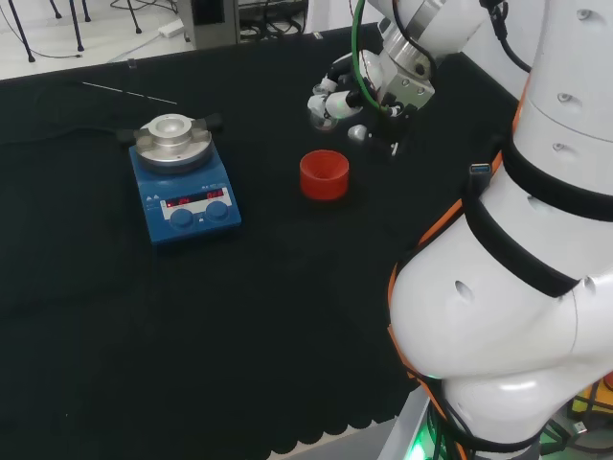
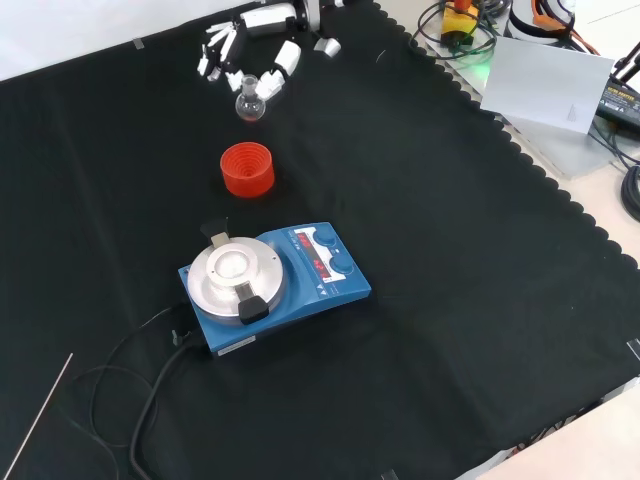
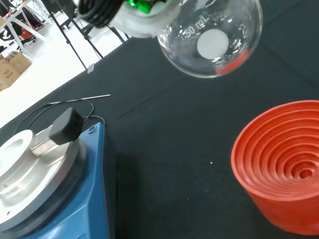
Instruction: Place the round-bottom flask on the heater.
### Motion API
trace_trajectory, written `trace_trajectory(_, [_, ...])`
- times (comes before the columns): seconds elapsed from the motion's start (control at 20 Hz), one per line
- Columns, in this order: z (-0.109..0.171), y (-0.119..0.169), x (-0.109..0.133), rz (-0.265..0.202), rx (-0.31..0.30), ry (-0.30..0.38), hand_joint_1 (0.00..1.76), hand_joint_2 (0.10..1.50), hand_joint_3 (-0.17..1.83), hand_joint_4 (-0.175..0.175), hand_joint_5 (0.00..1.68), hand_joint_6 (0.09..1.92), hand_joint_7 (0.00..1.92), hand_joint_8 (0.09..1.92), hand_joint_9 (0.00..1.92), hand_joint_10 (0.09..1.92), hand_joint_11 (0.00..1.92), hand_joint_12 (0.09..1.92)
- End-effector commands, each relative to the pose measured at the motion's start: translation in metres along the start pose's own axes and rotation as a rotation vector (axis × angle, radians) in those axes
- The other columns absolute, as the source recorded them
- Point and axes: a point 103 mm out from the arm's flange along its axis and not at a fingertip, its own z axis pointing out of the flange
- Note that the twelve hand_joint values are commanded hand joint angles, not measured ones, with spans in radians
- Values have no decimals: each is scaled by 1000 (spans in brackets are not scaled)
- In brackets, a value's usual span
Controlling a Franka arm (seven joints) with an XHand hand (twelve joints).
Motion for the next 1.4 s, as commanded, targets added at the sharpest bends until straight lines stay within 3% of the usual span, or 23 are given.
trace_trajectory(0.05, [-6, -9, 12, -13, 22, -7, 1070, 779, 587, 169, 1089, 959, 410, 547, 553, 548, 48, 1341])
trace_trajectory(0.45, [-10, -4, 33, -43, 48, -11, 1073, 765, 606, 173, 1098, 951, 410, 549, 552, 549, 48, 1340])
trace_trajectory(1.4, [25, 47, 132, -211, 127, -24, 1077, 750, 628, 173, 1106, 945, 410, 551, 552, 553, 65, 1344])
